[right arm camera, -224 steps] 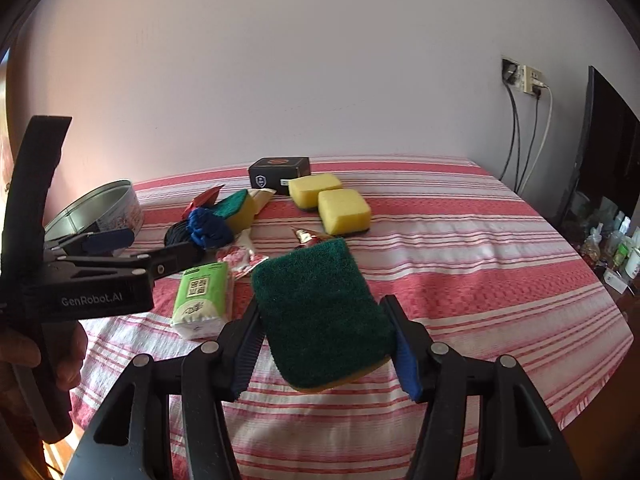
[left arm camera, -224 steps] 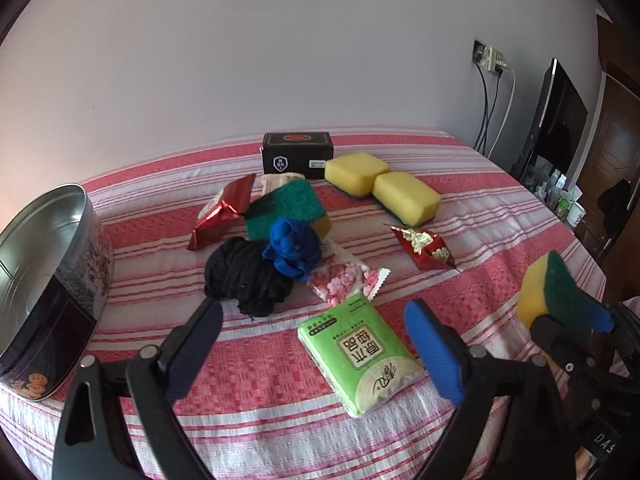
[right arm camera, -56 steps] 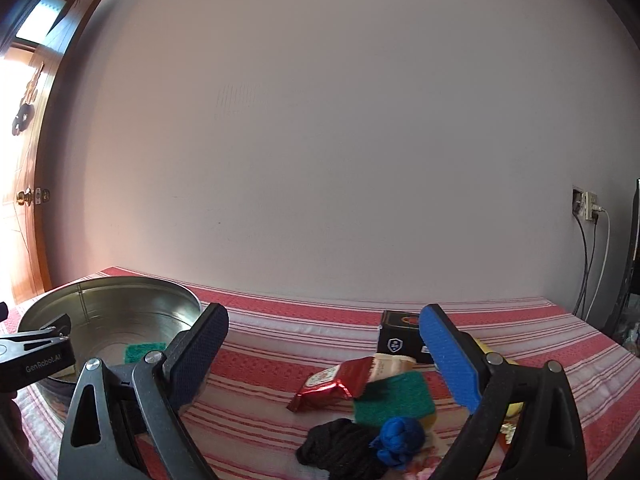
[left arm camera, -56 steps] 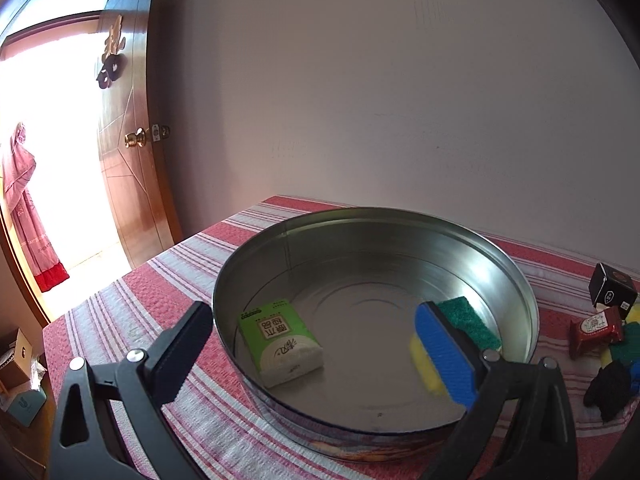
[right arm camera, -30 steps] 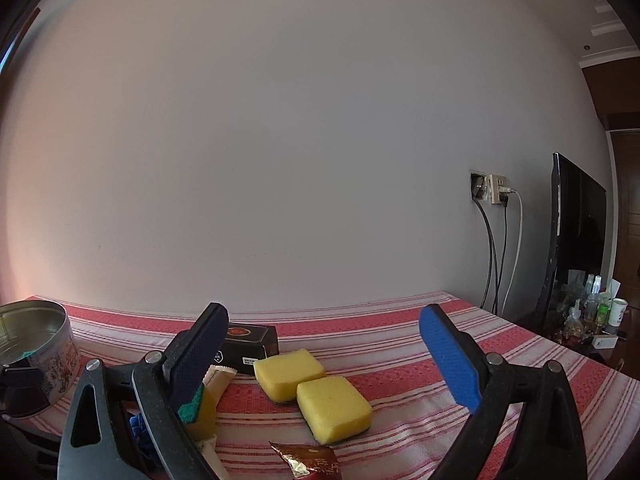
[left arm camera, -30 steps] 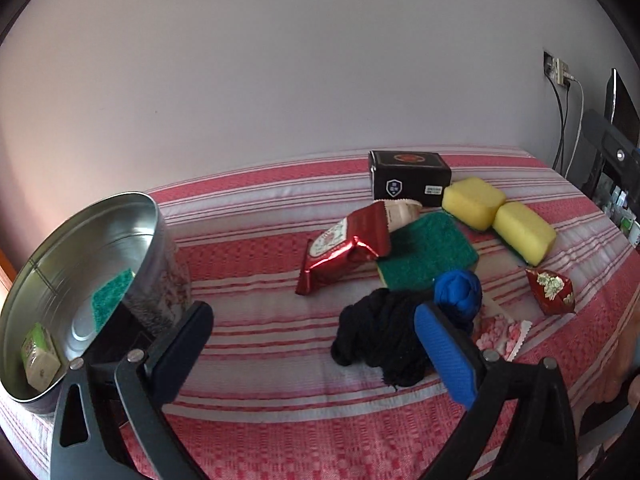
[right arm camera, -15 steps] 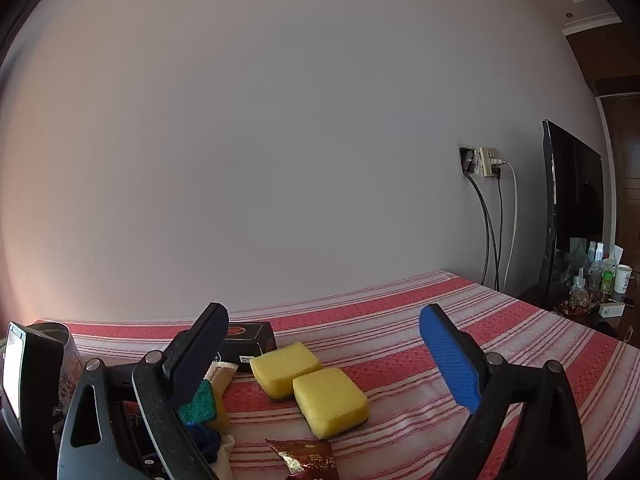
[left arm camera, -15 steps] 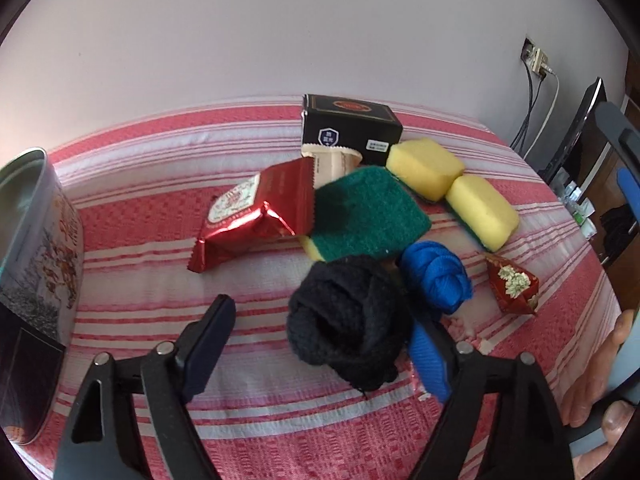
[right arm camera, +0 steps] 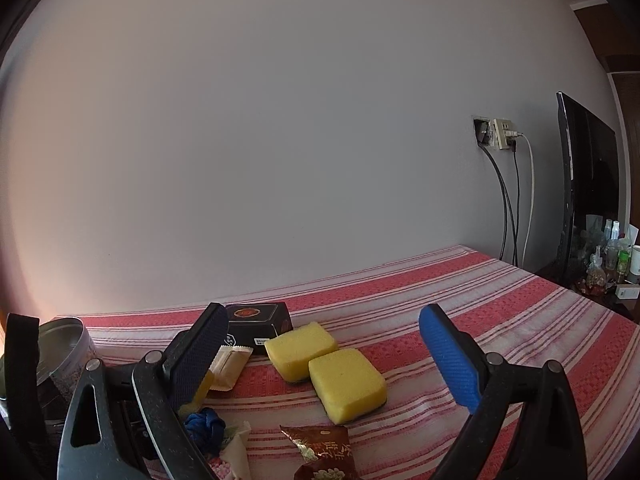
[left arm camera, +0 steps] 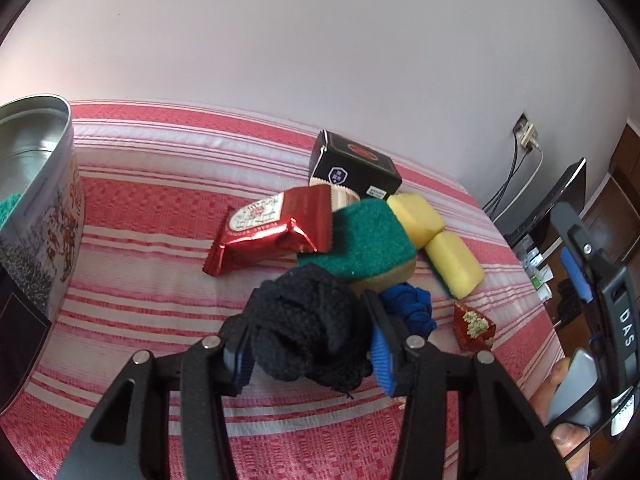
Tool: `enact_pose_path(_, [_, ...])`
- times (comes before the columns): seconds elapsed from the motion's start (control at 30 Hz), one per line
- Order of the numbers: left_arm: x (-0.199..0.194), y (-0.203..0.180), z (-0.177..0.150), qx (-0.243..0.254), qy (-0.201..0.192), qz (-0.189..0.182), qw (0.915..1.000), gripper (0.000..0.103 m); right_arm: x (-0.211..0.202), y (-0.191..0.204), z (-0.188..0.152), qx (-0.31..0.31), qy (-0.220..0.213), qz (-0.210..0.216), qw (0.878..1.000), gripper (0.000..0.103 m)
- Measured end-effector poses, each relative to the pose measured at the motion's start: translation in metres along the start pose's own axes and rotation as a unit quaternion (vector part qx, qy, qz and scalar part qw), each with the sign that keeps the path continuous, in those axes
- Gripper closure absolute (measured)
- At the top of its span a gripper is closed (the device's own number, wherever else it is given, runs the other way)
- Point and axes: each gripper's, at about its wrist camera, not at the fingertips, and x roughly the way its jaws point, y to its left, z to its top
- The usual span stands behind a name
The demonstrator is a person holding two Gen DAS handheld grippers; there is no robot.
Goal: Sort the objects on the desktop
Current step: 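Grasp the black yarn ball with the left tool while the right tool grasps the blue yarn ball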
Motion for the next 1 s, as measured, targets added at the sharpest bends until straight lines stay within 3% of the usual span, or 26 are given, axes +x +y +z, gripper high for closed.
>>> enact_pose_path(0.07, [-0.008,-0.001,0.0,0.01,-0.02,-0.002,0.9997,0.056,0.001,0.003,-0.001,-0.005,0.003,0.005,1.0,0.005])
enact_pose_path(0.17, [-0.026,-0.004,0.001,0.034,-0.074,0.027,0.9963,0.056,0.002,0.007,-0.002,-0.012,0.008,0.016,1.0,0.005])
enact_pose_path(0.3, [-0.05,-0.006,0.003,0.07,-0.148,0.095,0.9819,0.056,0.008,0.011,-0.005,-0.008,0.032,0.06,0.998,0.005])
enact_pose_path(0.4, [-0.059,-0.002,0.005,0.078,-0.179,0.119,0.9736,0.056,0.013,0.019,-0.008,-0.021,0.048,0.082,0.995,0.008])
enact_pose_path(0.53, [-0.056,0.003,0.009,0.075,-0.183,0.124,0.9724,0.056,0.016,0.028,-0.012,-0.037,0.064,0.111,0.991,0.011])
enact_pose_path(0.67, [-0.06,0.003,0.008,0.079,-0.188,0.119,0.9718,0.056,0.03,0.042,-0.022,-0.06,0.123,0.147,0.98,0.02])
enact_pose_path(0.8, [-0.06,0.006,0.007,0.077,-0.186,0.114,0.9729,0.056,0.045,0.047,-0.028,-0.056,0.171,0.184,0.966,0.021])
enact_pose_path(0.93, [-0.058,0.005,0.006,0.081,-0.181,0.114,0.9735,0.056,0.064,0.055,-0.04,-0.055,0.235,0.205,0.949,0.045])
enact_pose_path(1.0, [-0.058,0.004,0.005,0.083,-0.18,0.113,0.9735,0.056,0.073,0.061,-0.045,-0.062,0.262,0.205,0.941,0.045])
